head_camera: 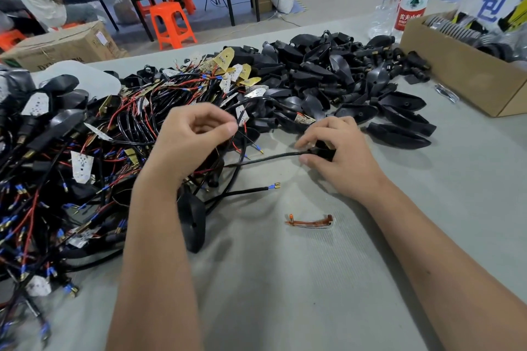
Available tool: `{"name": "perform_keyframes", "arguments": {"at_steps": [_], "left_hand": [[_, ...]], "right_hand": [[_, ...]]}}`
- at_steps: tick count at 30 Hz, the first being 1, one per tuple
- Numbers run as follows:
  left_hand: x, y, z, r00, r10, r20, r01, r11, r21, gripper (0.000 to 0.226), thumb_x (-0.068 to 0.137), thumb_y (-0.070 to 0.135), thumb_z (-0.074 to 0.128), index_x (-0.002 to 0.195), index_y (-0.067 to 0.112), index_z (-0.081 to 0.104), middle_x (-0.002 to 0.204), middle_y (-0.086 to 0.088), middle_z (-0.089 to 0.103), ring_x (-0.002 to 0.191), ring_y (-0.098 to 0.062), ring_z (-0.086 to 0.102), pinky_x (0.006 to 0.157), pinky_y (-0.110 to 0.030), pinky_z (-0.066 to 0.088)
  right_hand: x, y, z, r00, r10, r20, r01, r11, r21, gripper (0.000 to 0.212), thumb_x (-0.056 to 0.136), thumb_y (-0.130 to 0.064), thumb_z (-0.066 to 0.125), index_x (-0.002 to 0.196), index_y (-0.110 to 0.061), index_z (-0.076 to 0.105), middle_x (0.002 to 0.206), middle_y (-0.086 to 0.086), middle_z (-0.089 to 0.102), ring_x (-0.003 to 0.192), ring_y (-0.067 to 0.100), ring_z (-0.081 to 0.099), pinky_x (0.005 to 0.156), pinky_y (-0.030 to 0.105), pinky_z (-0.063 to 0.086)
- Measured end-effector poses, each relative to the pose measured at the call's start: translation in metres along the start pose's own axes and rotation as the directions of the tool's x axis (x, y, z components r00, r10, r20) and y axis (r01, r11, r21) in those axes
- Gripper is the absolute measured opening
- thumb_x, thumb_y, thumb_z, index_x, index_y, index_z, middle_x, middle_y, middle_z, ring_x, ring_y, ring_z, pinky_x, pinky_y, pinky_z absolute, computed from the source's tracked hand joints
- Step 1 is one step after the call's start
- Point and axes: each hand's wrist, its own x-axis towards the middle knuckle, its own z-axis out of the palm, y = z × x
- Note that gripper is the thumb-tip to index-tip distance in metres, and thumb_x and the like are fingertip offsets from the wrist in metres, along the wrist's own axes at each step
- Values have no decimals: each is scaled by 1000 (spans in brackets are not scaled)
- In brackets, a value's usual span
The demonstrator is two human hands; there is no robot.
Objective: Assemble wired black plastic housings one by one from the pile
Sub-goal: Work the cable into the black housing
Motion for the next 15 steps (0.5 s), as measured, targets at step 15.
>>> {"name": "perform_keyframes", "arguments": {"at_steps": [15], "left_hand": [[12, 18, 131, 995, -66, 76, 44, 962, 269, 11, 92, 32, 74, 99, 25, 78, 73, 15, 65, 81, -8, 64, 81, -30, 53]], "right_hand": [[3, 8, 3, 874, 308, -375, -334, 942, -4, 13, 93, -17, 63, 100, -19, 73, 92, -7, 70, 86, 8, 60, 75, 22, 44]]}}
